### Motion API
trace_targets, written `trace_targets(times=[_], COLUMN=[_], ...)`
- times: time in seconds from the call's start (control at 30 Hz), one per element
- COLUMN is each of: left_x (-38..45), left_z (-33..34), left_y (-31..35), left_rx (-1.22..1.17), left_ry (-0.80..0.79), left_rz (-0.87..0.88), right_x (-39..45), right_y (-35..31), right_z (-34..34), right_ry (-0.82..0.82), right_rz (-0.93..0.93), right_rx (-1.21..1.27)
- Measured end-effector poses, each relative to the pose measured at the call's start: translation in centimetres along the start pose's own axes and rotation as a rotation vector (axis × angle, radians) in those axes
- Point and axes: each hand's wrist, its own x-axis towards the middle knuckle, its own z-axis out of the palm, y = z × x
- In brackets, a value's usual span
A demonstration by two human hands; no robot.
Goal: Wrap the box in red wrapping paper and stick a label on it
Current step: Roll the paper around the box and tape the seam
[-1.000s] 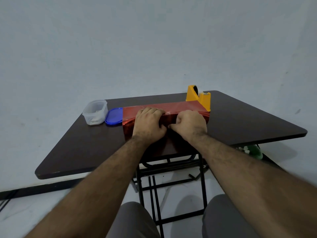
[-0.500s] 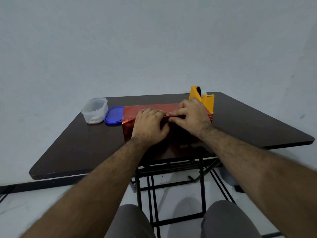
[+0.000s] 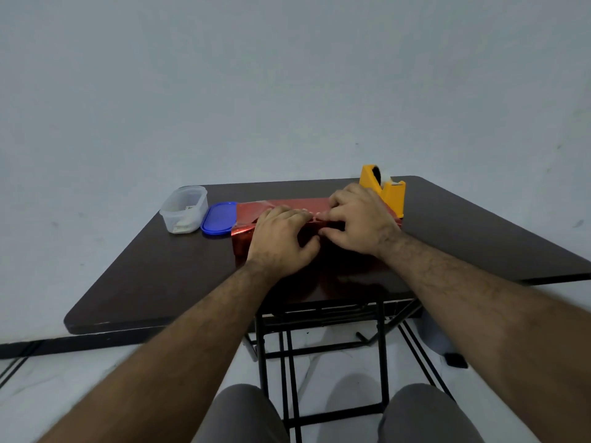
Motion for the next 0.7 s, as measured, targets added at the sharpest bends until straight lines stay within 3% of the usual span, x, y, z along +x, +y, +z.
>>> trace_targets(times=[0.2, 0.3, 0.4, 0.57, 0.7], left_x=[0.5, 1.1, 0.9, 1.3, 2.2], left_z=[-1.0, -1.2, -1.0, -1.5, -1.4], left_y=[-1.1, -0.5, -0.5, -1.1, -0.6], left_rx=[0.123, 0.106, 0.128, 0.195, 0.097], left_ry=[0.147, 0.036, -0.060, -0.030, 0.008], left_rz=[0.056, 0.195, 0.195, 0.171, 0.139], right_x=[-0.1, 0.0, -0.2, 0.0, 0.5], right_y=[0.4, 0.3, 0.3, 0.2, -0.1], right_z=[0.8, 1.4, 1.6, 1.2, 0.8], right_ry=[0.009, 0.028, 0.038, 0.027, -0.013], right_rz=[0.100, 0.113, 0.151, 0.198, 0.255], right_rx=[0.069, 0.113, 0.141, 0.147, 0.151])
